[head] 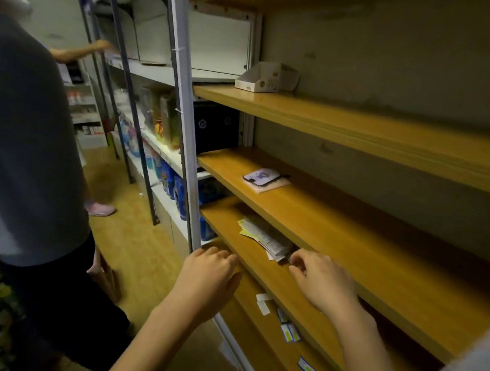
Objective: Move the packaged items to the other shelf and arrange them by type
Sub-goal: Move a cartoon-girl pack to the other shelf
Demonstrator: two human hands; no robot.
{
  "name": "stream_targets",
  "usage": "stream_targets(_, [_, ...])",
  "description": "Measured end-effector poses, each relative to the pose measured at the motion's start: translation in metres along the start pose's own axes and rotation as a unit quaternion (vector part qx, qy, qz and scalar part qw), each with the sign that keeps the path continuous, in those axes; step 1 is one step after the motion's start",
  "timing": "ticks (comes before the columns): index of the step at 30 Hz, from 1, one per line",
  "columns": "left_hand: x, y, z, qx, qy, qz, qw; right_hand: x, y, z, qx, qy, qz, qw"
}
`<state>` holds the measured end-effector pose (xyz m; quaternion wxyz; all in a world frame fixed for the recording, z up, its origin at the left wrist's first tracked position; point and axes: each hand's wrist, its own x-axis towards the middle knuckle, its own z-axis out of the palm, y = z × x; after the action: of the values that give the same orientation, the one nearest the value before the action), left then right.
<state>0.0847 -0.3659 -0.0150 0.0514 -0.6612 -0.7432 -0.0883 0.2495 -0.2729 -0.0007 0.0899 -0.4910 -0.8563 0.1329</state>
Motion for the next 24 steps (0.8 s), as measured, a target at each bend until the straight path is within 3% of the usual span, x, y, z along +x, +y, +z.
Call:
stream_targets(14, [0.078, -0.111, 0.027, -0.012, -0.021, 0.004, 1.0, 0.129, -0.045, 0.026, 0.006, -0.02, 0.064, 0.998])
stream_targets(24, [0.218, -0.178, 0.03, 0.016, 0.009, 0.046, 0.999, 0.278, -0.058, 0.032, 0.019, 0.005, 0.147, 0.989])
